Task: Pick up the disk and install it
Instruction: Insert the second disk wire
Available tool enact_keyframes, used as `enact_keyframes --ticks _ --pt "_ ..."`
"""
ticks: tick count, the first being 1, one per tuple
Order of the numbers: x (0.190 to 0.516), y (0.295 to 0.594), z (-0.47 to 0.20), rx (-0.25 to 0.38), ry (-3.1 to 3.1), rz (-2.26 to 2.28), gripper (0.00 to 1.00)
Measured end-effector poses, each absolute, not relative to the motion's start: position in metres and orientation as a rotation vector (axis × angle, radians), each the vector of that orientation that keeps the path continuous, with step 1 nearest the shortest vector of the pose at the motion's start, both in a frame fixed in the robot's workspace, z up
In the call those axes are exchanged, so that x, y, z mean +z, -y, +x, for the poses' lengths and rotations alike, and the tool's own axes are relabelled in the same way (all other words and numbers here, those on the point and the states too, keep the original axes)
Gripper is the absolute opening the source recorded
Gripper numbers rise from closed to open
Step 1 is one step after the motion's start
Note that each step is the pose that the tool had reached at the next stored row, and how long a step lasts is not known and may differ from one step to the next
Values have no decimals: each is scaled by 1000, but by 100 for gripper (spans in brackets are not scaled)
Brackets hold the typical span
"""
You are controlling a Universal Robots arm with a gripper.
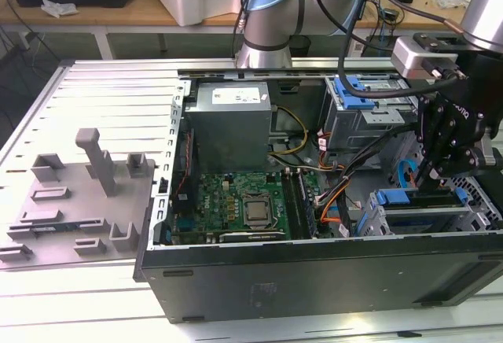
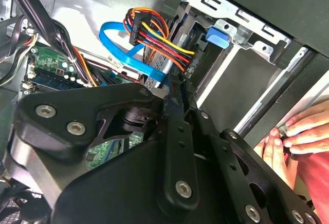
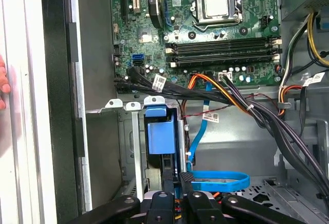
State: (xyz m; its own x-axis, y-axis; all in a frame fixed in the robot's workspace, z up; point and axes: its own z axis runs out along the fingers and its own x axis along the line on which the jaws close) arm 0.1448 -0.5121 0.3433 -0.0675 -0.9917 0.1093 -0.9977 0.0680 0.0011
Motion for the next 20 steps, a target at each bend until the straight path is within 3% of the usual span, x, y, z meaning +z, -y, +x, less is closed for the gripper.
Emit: enact_keyframes --ticks 20 --pt "343 514 145 113 2233 2090 16"
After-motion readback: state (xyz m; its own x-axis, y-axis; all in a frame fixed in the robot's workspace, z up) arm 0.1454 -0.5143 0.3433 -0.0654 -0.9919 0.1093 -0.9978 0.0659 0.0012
